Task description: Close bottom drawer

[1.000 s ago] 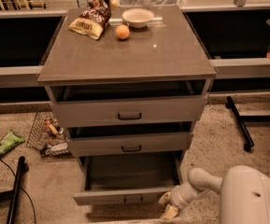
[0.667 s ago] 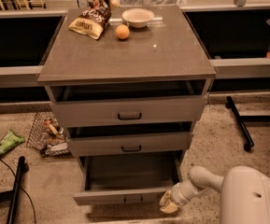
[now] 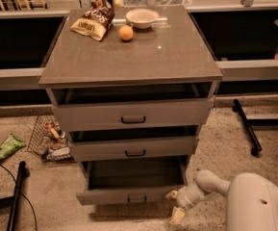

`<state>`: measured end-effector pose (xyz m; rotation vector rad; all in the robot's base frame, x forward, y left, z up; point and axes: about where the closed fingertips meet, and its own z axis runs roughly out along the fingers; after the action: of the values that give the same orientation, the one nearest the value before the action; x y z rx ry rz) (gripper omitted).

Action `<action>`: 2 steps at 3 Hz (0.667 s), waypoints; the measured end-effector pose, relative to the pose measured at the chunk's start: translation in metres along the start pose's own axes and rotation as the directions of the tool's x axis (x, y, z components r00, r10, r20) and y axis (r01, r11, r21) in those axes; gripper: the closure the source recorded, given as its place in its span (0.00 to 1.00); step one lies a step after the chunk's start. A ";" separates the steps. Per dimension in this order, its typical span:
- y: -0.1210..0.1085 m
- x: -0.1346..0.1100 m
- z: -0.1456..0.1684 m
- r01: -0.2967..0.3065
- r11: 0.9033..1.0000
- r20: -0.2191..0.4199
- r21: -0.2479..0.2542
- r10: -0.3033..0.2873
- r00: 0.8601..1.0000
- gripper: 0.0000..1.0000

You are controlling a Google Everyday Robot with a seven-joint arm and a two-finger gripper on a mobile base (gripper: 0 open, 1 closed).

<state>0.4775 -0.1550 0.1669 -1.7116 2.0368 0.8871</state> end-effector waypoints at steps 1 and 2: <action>-0.023 0.001 -0.008 0.008 1.000 0.010 0.028 -0.009 1.000 0.01; -0.050 0.002 -0.012 0.033 0.999 0.044 0.037 -0.035 0.998 0.00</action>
Offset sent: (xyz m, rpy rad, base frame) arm 0.0928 -0.0293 -0.0049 0.0796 -0.0991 -0.0075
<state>0.5271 -0.1683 0.1622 -1.6872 1.9768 0.8646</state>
